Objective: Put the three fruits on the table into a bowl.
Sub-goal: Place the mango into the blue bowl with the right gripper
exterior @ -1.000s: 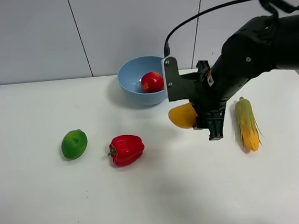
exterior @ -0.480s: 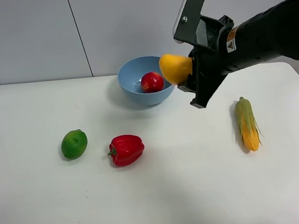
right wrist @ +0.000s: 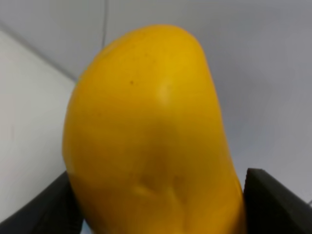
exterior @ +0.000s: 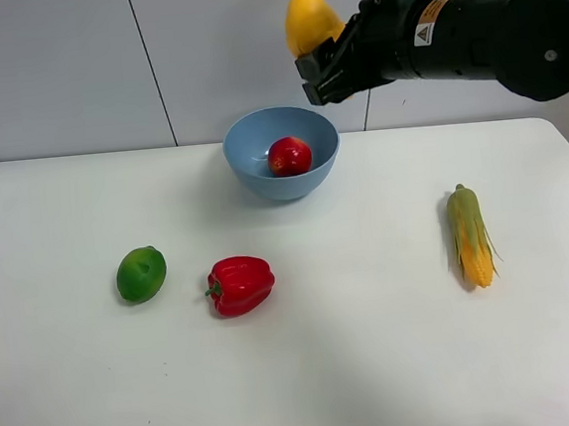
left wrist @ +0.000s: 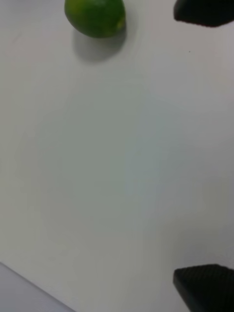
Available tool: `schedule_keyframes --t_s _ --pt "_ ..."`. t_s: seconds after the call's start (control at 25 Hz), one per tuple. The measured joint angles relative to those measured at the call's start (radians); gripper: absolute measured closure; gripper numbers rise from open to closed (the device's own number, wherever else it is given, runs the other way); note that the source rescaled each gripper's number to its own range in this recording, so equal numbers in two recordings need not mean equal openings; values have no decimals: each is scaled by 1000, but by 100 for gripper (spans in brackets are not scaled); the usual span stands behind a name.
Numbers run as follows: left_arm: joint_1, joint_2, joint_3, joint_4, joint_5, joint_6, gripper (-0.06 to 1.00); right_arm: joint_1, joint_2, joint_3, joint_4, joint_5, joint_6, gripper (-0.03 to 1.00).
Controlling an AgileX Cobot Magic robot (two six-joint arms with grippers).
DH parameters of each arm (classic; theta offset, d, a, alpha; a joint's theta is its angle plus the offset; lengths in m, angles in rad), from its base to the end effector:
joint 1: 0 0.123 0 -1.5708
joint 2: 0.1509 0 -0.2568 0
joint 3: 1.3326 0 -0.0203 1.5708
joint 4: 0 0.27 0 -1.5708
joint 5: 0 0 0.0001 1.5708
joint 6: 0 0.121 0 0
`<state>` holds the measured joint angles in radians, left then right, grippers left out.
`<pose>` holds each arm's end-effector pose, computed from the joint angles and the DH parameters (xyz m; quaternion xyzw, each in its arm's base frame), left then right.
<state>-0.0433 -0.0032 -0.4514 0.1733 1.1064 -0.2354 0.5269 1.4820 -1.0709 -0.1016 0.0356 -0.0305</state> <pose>0.0689 0.0157 0.2540 -0.0870 0.8684 0.0189 0.4877 0.3387 0.1965 0.2700 -0.2650 0.7782 0.1102 0.5586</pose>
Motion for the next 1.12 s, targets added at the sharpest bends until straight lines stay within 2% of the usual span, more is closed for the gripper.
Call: schedule_keyframes --t_s 0.16,0.56,1.12 --pt "0 0 0 0 0 0 -6 -4 126 -101 2 -36 20 96" --pt "0 0 0 0 0 0 -6 -4 451 -356 12 -36 41 96" --pt "0 0 0 0 0 0 -6 -4 646 -370 49 -85 42 96"
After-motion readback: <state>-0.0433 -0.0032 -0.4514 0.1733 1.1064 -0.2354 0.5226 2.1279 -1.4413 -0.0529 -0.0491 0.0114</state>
